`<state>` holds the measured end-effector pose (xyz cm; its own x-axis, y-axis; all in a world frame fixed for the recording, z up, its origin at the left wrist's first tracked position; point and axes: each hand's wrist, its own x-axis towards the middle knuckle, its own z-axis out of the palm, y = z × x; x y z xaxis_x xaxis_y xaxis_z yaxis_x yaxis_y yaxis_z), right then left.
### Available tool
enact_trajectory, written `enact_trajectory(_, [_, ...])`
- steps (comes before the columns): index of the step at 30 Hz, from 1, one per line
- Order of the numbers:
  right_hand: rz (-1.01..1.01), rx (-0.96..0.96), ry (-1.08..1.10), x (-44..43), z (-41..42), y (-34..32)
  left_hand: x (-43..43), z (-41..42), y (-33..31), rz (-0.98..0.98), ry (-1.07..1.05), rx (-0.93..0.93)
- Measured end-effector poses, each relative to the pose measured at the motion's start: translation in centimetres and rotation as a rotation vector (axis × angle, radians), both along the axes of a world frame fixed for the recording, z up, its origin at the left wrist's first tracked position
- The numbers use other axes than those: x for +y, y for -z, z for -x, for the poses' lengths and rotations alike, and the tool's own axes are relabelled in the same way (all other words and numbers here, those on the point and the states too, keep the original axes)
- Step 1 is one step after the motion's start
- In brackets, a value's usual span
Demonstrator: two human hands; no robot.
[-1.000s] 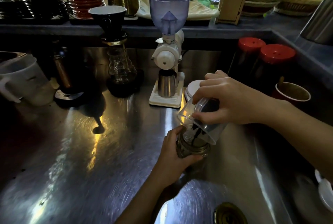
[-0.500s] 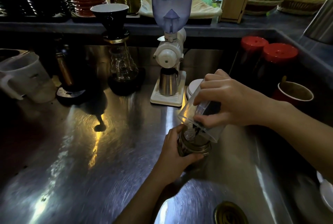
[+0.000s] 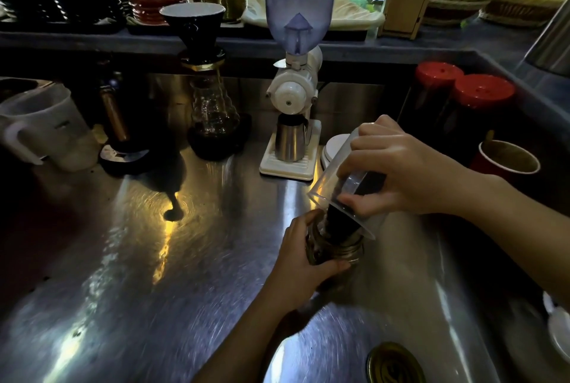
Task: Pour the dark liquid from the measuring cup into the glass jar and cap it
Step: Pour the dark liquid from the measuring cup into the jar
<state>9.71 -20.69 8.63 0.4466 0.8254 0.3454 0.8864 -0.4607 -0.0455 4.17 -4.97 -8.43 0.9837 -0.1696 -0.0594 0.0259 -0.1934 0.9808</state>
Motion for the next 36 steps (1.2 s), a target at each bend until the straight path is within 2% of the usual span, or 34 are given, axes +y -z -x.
enact_trajectory(16, [-0.023, -0.090, -0.031, -0.42, -0.01, 0.42, -0.19, 0.27, -0.74, -0.002, -0.009, -0.026])
enact_trajectory(25, [-0.034, -0.077, -0.042, -0.63, 0.06, 0.65, -0.23, 0.18, -0.52, -0.022, -0.011, -0.011])
enact_trajectory(29, [-0.030, -0.156, -0.065, -0.55, 0.25, 0.64, -0.18, 0.12, -0.40, -0.025, -0.013, -0.019])
enact_trajectory(36, [-0.022, -0.176, -0.093, -0.71, 0.41, 0.73, -0.18, 0.11, -0.51, -0.028, -0.015, -0.036])
